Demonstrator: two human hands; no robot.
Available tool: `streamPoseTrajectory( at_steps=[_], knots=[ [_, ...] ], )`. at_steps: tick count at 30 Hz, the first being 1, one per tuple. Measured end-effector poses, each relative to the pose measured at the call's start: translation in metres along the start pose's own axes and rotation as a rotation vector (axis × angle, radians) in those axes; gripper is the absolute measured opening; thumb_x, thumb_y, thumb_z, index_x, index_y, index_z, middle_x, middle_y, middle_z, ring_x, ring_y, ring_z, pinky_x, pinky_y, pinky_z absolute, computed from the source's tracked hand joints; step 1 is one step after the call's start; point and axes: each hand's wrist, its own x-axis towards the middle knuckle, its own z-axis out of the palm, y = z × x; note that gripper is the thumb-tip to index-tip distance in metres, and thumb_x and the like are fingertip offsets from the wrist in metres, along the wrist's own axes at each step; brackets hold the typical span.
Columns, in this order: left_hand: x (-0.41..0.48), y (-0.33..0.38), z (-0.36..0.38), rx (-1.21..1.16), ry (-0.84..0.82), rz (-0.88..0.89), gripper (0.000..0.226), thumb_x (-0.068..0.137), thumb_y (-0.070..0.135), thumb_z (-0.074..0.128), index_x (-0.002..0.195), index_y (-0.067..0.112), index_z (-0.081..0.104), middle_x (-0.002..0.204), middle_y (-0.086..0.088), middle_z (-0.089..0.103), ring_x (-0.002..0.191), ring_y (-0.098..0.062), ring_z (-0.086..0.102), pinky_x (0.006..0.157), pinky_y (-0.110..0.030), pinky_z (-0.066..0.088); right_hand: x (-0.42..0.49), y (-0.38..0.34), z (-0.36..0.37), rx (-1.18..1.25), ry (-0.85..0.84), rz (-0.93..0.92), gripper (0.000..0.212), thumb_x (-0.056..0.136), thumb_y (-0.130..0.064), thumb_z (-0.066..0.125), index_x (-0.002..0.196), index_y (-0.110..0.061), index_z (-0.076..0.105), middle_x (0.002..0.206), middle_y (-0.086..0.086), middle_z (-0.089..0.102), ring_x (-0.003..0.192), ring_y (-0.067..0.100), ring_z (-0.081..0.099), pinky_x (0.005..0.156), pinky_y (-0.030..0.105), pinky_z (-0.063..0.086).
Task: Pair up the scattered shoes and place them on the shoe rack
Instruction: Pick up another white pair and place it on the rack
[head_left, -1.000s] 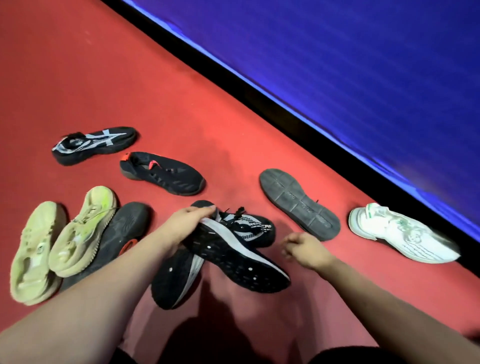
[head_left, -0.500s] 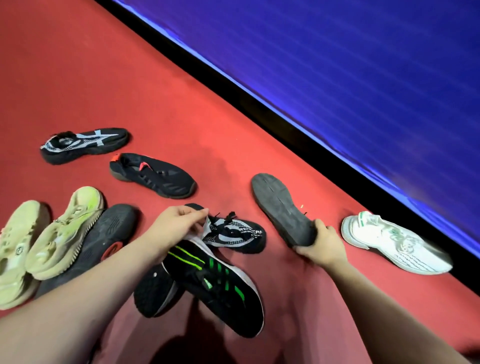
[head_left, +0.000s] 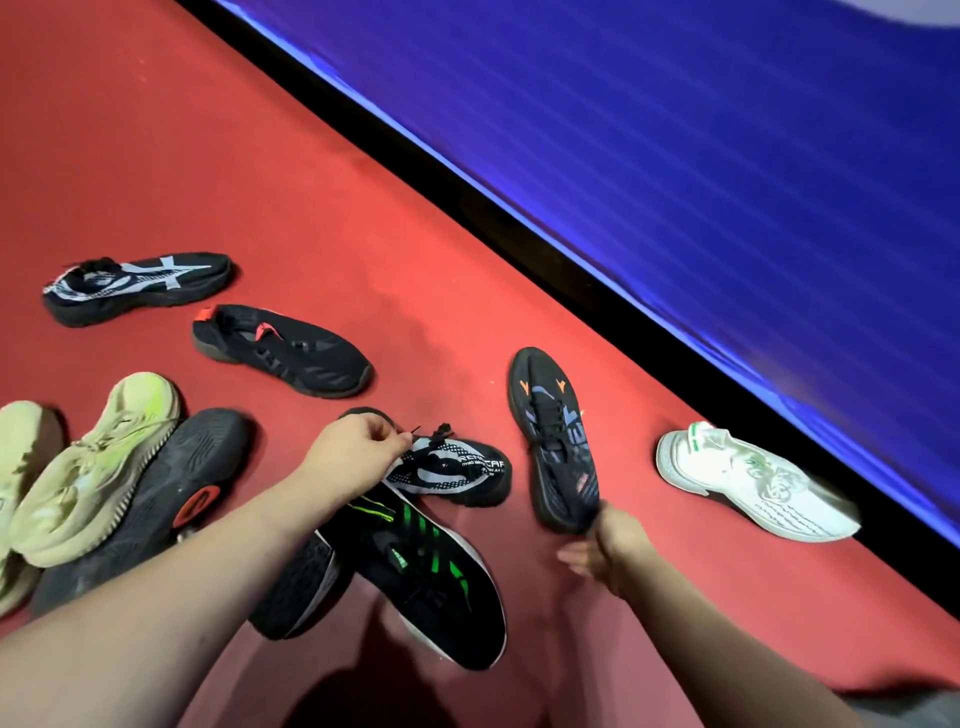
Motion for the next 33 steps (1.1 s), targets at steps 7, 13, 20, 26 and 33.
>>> streamPoseTrajectory(
  at_steps=[7,13,20,26,33],
  knots=[
    [0.006,-0.027,-0.008,0.444,-0.172,-0.001,0.032,0.076,0.037,0.062,0.102,0.020,0.063,0.101,-0.012,0.056,0.108,-0.032,0.053,0.092,-0.036,0.046,0.004,-0.006,0.006,-0.613,0.373,-0.339,0.044,0.089,-0.042,0.050,0.091,0.001,0.060,0.081,0.019,0.070,0.075,0.030,0.067,0.062,0.030,0.044],
    [-0.001,-0.037,-0.014,0.488,-0.202,0.020,0.040,0.082,0.024,0.060,0.121,0.016,0.056,0.118,-0.014,0.063,0.114,-0.032,0.055,0.093,-0.031,0.043,-0.005,-0.002,0.011,-0.650,0.417,-0.479,0.025,0.088,-0.029,0.055,0.090,-0.004,0.052,0.098,0.024,0.066,0.096,0.040,0.061,0.074,0.036,0.043],
    [-0.010,-0.033,-0.041,-0.099,-0.518,-0.256,0.021,0.084,0.029,0.060,0.089,0.012,0.071,0.081,-0.009,0.066,0.064,-0.021,0.063,0.065,-0.031,0.053,-0.015,-0.011,0.029,-0.572,0.331,-0.640,0.013,0.086,-0.021,0.060,0.080,-0.010,0.058,0.076,0.010,0.062,0.086,0.034,0.063,0.071,0.030,0.041],
    [-0.002,-0.048,-0.032,0.115,-0.392,-0.257,0.025,0.091,0.031,0.055,0.079,0.010,0.062,0.063,-0.006,0.059,0.047,-0.020,0.055,0.041,-0.016,0.036,-0.027,-0.008,0.051,-0.602,0.232,-0.705,0.012,0.086,-0.019,0.061,0.076,-0.012,0.058,0.062,0.002,0.060,0.067,0.025,0.056,0.063,0.026,0.036],
    [0.025,-0.046,-0.019,0.377,-0.216,-0.157,0.078,0.075,0.044,0.069,0.139,0.012,0.038,0.135,-0.015,0.050,0.123,-0.031,0.051,0.101,-0.032,0.043,-0.035,-0.011,0.060,-0.609,0.114,-0.759,0.014,0.085,-0.015,0.063,0.072,-0.012,0.058,0.053,-0.002,0.052,0.050,0.010,0.046,0.050,0.015,0.035]
  ],
)
